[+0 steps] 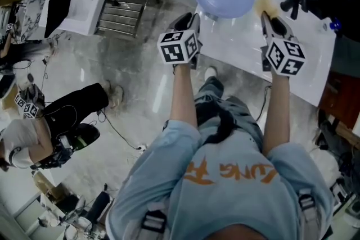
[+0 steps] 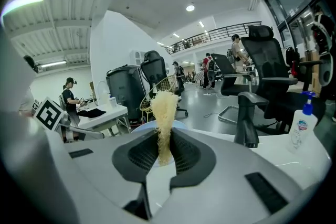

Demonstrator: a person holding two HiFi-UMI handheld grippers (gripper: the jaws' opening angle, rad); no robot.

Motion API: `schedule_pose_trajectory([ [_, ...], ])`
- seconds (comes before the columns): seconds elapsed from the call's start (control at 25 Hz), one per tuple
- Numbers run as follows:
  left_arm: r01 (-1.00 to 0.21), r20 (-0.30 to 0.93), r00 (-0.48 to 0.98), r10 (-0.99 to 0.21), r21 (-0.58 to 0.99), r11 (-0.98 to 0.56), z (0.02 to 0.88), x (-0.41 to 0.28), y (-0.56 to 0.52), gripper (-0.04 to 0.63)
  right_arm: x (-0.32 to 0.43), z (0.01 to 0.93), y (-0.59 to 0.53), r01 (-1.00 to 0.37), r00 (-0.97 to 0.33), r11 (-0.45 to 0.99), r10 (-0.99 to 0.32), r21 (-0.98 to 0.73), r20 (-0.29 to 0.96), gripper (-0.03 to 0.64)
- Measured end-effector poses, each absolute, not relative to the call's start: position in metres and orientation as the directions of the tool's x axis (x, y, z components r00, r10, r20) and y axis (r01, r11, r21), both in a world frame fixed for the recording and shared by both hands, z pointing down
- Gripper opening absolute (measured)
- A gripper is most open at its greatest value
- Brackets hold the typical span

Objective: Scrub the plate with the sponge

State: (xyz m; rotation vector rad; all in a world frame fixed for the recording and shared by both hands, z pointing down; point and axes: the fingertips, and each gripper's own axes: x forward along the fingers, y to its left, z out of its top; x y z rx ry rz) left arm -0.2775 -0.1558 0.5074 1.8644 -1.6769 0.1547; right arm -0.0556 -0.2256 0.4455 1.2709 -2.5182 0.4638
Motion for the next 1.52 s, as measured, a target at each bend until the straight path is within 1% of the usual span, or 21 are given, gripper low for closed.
schedule_pose_trajectory([
  [0.2, -0.906, 0.478, 0.244, -0.844, 0.423, -0.022, 0.520, -0.295, -0.183, 0.119, -0.065, 0.449, -0.238, -0.828, -0.547, 0.544, -0.733, -0.134, 0.404, 0.051],
  [0.4, -0.862, 0.482, 0.338, -0.808, 0.504, -0.060, 0.537, -0.304, -0.210, 0.184, -0.064, 0.454, -0.255, -0.854, -0.508, 0.505, -0.755, -0.128, 0.415, 0.049],
  [0.6, -0.834, 0.487, 0.377, -0.787, 0.549, -0.060, 0.551, -0.307, -0.233, 0.204, -0.056, 0.462, -0.266, -0.875, -0.471, 0.471, -0.767, -0.116, 0.437, 0.049],
  [0.72, -0.832, 0.513, 0.403, -0.758, 0.550, -0.070, 0.560, -0.309, -0.244, 0.209, -0.056, 0.464, -0.274, -0.880, -0.458, 0.462, -0.770, -0.108, 0.443, 0.049],
  [1.0, -0.786, 0.555, 0.482, -0.677, 0.616, -0.054, 0.589, -0.308, -0.264, 0.209, -0.041, 0.456, -0.296, -0.913, -0.386, 0.404, -0.807, -0.058, 0.448, 0.049],
  [1.12, -0.767, 0.561, 0.494, -0.664, 0.641, -0.030, 0.596, -0.307, -0.272, 0.204, -0.034, 0.451, -0.302, -0.923, -0.355, 0.383, -0.821, -0.031, 0.447, 0.049],
  [1.2, -0.750, 0.568, 0.514, -0.643, 0.662, -0.014, 0.602, -0.307, -0.274, 0.189, -0.036, 0.453, -0.304, -0.925, -0.348, 0.378, -0.822, -0.024, 0.452, 0.049],
  [1.24, -0.737, 0.565, 0.526, -0.635, 0.676, -0.008, 0.604, -0.307, -0.276, 0.177, -0.038, 0.454, -0.306, -0.926, -0.346, 0.378, -0.821, -0.022, 0.454, 0.049],
  [1.32, -0.708, 0.550, 0.544, -0.634, 0.706, 0.005, 0.605, -0.308, -0.284, 0.102, -0.040, 0.455, -0.312, -0.926, -0.342, 0.377, -0.822, -0.015, 0.456, 0.049],
  [1.36, -0.702, 0.549, 0.544, -0.635, 0.712, 0.014, 0.606, -0.307, -0.287, 0.081, -0.040, 0.455, -0.313, -0.927, -0.339, 0.376, -0.823, -0.012, 0.456, 0.049],
  [1.52, -0.707, 0.577, 0.525, -0.626, 0.705, 0.057, 0.605, -0.306, -0.286, 0.065, -0.039, 0.448, -0.310, -0.924, -0.342, 0.381, -0.826, -0.003, 0.447, 0.049],
])
